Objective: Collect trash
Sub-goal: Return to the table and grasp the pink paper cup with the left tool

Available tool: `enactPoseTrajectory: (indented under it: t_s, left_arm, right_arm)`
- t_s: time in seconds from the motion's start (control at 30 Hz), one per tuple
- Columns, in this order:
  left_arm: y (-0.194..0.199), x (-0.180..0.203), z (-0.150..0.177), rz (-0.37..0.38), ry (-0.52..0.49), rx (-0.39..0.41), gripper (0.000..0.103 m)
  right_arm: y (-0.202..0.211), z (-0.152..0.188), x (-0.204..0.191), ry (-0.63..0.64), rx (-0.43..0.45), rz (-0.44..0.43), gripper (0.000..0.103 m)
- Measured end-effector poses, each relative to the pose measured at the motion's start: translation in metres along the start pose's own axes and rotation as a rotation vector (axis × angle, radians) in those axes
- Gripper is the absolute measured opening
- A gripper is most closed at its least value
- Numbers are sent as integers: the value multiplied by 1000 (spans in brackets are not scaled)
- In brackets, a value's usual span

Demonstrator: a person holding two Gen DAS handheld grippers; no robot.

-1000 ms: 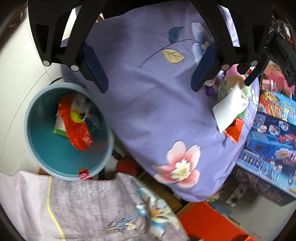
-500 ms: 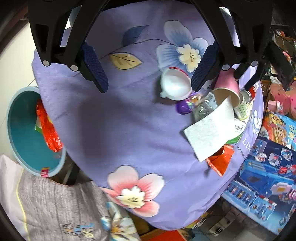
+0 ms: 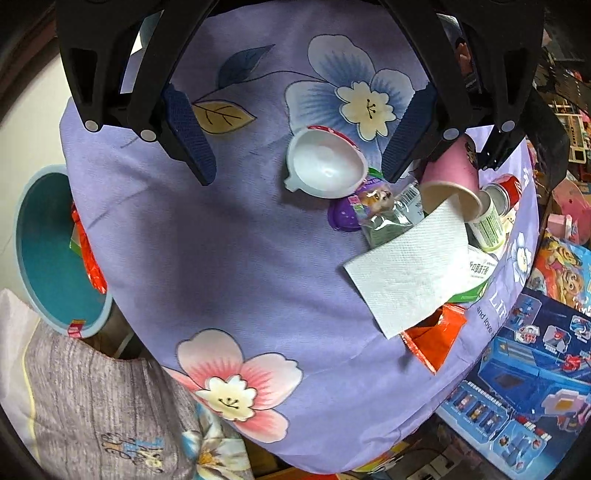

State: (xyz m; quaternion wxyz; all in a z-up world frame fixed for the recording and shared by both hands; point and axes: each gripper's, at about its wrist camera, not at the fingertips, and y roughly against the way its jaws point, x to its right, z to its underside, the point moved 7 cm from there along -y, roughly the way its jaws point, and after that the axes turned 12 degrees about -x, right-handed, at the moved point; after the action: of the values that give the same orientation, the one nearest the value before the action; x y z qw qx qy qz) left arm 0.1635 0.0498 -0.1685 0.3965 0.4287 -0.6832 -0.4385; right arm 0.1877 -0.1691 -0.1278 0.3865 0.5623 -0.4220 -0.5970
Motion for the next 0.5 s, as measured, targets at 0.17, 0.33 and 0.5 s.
enactPoseTrajectory:
  t_s: [0.17, 0.33, 0.5]
  left_arm:
    - [26, -10, 4, 23, 48, 49, 61]
    - [61, -30, -4, 13, 111, 131, 61]
    - [77, -51, -19, 0, 163, 178, 61]
  right_arm:
    - [-4, -13, -24, 51, -1, -2, 87]
    - [-13, -36, -62, 123, 5, -35, 87]
    - [-33, -61, -92, 172, -19, -68, 87]
